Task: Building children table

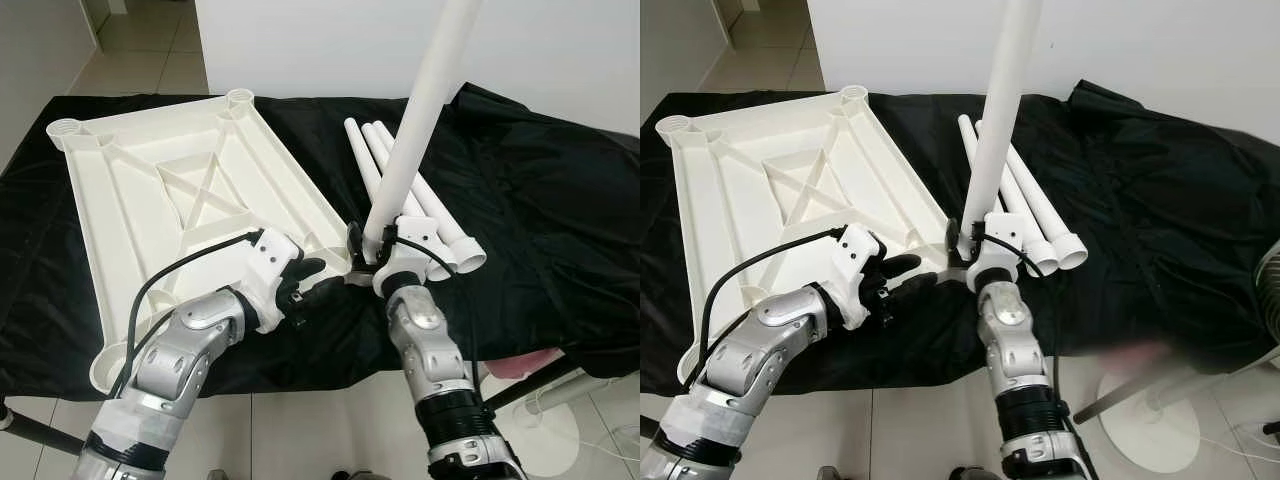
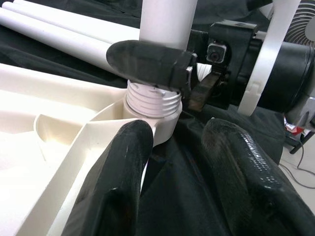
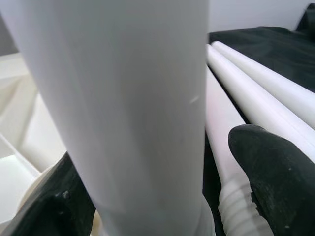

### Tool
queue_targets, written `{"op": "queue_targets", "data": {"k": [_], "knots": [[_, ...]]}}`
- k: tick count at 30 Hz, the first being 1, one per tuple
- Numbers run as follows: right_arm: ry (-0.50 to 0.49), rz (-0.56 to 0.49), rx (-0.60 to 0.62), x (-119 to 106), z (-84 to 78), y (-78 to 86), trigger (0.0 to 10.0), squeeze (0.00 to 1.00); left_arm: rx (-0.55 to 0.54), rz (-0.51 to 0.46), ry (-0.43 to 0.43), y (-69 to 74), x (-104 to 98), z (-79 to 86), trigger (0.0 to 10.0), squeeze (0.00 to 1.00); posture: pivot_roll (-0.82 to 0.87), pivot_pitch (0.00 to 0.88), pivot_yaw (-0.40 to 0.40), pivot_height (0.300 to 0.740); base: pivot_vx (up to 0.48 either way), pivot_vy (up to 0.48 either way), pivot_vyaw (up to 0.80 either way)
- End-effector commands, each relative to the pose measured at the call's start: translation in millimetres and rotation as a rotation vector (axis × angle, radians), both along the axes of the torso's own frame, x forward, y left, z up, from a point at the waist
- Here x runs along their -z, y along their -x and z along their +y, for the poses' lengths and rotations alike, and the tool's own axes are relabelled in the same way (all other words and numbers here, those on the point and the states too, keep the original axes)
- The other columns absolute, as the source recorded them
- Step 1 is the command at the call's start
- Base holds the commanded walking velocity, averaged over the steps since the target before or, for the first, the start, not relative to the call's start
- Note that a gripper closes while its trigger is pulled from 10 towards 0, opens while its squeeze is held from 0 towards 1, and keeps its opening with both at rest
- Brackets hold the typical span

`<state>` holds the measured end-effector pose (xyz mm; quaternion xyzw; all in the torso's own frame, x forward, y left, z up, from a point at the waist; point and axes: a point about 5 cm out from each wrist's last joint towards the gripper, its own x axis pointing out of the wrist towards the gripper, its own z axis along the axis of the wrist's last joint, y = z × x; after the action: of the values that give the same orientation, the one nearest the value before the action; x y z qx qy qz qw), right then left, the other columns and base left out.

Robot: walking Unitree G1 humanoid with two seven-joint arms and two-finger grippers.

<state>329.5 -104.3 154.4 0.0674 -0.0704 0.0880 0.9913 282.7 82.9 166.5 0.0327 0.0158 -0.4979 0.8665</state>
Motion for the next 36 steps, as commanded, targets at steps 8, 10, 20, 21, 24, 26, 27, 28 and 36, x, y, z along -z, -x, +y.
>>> {"op": "queue_targets", "data": {"k": [8,10,20,21,24,26,27,28,36], "knots": [[0.083,-0.092,-0.211,-15.2,-4.3,-12.7,10.0,0.0,0.004,0.001,-0.007,-3.3,1.4,-2.6,10.0,0.0,-0.05,0.057,-0.034,0.74,0.0,0.0,0.0],[0.126,-0.112,-0.271,-21.1,-9.2,-19.3,10.0,0.0,0.006,-0.003,-0.008,-3.8,0.8,-3.7,10.0,0.0,-0.05,0.054,-0.034,0.74,0.0,0.0,0.0],[0.242,-0.099,-0.486,-23.8,-16.4,-26.2,10.0,0.0,0.006,-0.012,-0.009,-5.9,-0.1,-4.9,10.0,0.0,-0.05,0.042,-0.04,0.74,0.0,0.0,0.0],[0.25,-0.092,-0.502,-22.1,-17.3,-26.4,10.0,0.0,0.004,-0.013,-0.009,-6.0,-0.2,-4.7,10.0,0.0,-0.05,0.042,-0.04,0.74,0.0,0.0,0.0],[0.259,-0.069,-0.537,-18.1,-19.4,-27.4,10.0,0.0,0.001,-0.014,-0.008,-6.3,-0.5,-4.2,10.0,0.0,-0.04,0.041,-0.039,0.74,0.0,0.0,0.0],[0.259,-0.062,-0.551,-16.6,-20.3,-27.9,10.0,0.0,0.0,-0.015,-0.009,-6.5,-0.6,-3.9,10.0,0.0,-0.04,0.043,-0.04,0.74,0.0,0.0,0.0],[0.258,-0.058,-0.565,-15.6,-21.0,-28.6,9.9,0.0,-0.001,-0.015,-0.009,-6.7,-0.7,-3.6,10.0,0.0,-0.04,0.043,-0.04,0.74,0.0,0.0,0.0],[0.259,-0.053,-0.571,-14.4,-21.9,-29.3,9.4,0.0,-0.001,-0.015,-0.009,-6.7,-0.8,-3.5,10.0,0.0,-0.04,0.043,-0.038,0.74,0.0,0.0,0.0],[0.27,-0.029,-0.57,-7.8,-28.5,-31.9,4.2,0.0,0.001,-0.017,-0.013,-7.0,-1.3,-2.5,10.0,0.0,-0.04,0.046,-0.029,0.74,0.0,0.0,0.0]]}}
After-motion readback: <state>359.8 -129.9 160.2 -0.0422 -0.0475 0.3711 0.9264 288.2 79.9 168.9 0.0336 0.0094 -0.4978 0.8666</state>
